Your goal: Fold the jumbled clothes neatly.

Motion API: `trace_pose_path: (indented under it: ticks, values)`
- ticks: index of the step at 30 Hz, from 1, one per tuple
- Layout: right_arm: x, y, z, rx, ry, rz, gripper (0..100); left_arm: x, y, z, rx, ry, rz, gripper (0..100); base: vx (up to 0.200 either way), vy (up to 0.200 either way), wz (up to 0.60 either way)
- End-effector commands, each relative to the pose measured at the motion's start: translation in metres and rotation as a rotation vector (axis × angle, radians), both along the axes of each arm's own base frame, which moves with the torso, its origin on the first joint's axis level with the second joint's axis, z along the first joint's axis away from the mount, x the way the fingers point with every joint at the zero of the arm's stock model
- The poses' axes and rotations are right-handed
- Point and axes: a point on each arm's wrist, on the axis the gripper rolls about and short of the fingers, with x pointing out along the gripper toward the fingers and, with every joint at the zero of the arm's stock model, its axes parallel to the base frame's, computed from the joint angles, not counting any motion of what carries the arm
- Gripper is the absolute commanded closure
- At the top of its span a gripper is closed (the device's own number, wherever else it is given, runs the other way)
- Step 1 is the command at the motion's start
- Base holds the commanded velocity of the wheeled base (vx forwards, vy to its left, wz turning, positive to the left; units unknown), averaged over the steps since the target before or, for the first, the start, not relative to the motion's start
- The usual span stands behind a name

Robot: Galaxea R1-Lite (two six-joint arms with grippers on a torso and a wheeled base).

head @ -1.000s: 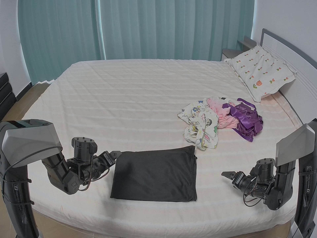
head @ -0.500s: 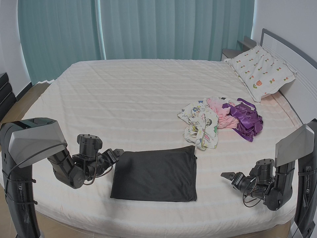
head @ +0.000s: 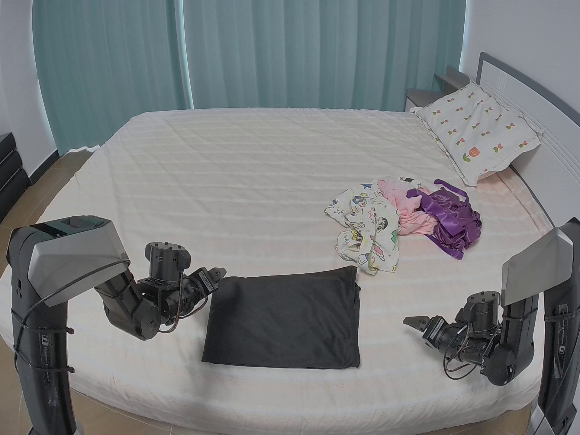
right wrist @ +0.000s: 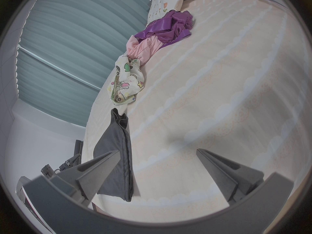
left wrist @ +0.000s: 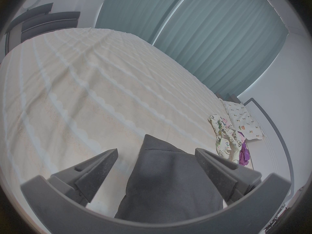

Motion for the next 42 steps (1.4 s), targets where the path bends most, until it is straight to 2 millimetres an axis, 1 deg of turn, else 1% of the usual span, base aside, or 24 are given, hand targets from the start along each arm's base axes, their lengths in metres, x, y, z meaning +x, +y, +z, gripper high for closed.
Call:
trace_pose_path:
  ticks: [1,9,23,28,31,32,33,37,42]
  values:
    - [0.0,0.0,-0.001,-0.001,0.004,0.001,0,0.001,0.0,-0.001,0.006,-0.001,0.011,0,0.0,0.0,0.0]
    - [-0.001,0.001,-0.003,-0.003,0.01,0.005,0,0.002,0.006,0.002,0.083,-0.024,0.028,0,0.0,0.0,0.0]
    - [-0.001,0.002,-0.004,-0.002,0.001,0.009,0,0.003,0.003,0.0,0.125,-0.035,0.006,0,0.0,0.0,0.0]
    - [-0.001,0.002,-0.005,-0.003,0.002,0.009,0,0.005,0.001,-0.01,0.137,-0.018,-0.005,0,0.0,0.0,0.0]
    - [-0.001,0.002,-0.005,-0.003,0.002,0.009,0,0.004,0.002,-0.022,0.157,0.014,-0.026,0,0.0,0.0,0.0]
    - [-0.001,0.002,-0.005,-0.003,0.002,0.009,0,0.003,0.002,-0.023,0.158,0.016,-0.028,0,0.0,0.0,0.0]
    - [-0.001,0.002,-0.005,-0.003,0.002,0.009,0,0.002,0.002,-0.032,0.176,0.036,-0.058,0,0.0,0.0,0.0]
    - [-0.001,0.002,-0.005,-0.005,0.001,0.008,0,0.001,0.001,-0.038,0.153,0.028,-0.111,0,0.0,0.0,0.0]
    - [-0.001,0.002,-0.006,-0.004,0.003,0.009,0,-0.007,0.0,-0.042,0.111,0.027,-0.178,0,0.0,0.0,0.0]
